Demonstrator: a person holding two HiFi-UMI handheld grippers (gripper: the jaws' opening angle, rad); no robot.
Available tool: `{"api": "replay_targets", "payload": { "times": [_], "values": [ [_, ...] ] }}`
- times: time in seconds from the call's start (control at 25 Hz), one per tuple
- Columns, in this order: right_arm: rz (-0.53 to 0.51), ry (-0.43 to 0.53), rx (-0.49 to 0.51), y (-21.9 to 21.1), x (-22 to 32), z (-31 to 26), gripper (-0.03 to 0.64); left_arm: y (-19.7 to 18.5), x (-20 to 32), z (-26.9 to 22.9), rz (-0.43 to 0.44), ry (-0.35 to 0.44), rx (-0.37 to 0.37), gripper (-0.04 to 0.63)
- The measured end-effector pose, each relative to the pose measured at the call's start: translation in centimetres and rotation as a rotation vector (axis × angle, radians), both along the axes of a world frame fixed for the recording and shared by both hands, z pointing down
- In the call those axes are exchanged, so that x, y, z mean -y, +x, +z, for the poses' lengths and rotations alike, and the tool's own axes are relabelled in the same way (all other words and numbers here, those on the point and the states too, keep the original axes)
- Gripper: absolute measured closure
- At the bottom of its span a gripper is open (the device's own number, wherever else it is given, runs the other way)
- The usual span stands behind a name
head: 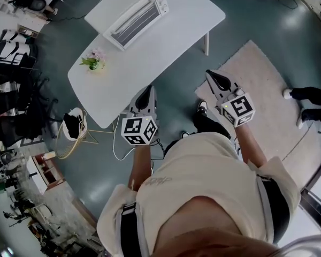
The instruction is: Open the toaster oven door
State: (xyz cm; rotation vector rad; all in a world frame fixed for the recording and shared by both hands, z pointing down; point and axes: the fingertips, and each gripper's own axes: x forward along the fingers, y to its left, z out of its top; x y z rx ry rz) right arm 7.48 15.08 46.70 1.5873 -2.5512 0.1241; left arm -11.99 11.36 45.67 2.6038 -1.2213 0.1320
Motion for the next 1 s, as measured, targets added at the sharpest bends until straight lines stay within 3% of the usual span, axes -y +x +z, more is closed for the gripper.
{"api": "replay_targets", "payload": {
  "times": [0.56,0.76,1.0],
  "values": [
    [-0.136,0.033,0.014,4.5,10.9,-0.6,0.611,6.4,9.2,-1.3,-0.076,0.01,0.015,0.568],
    [-0.171,-0.012,0.047,4.6,11.9,1.0,0.611,7.1,9.6,0.3,-0.091,-0.044,0.047,0.569],
    [-0.186,-0.017,0.079,4.3,13.2,1.3,0.611,6.6,11.0,0.5,-0.12,-0.045,0.049,0.569]
  ]
}}
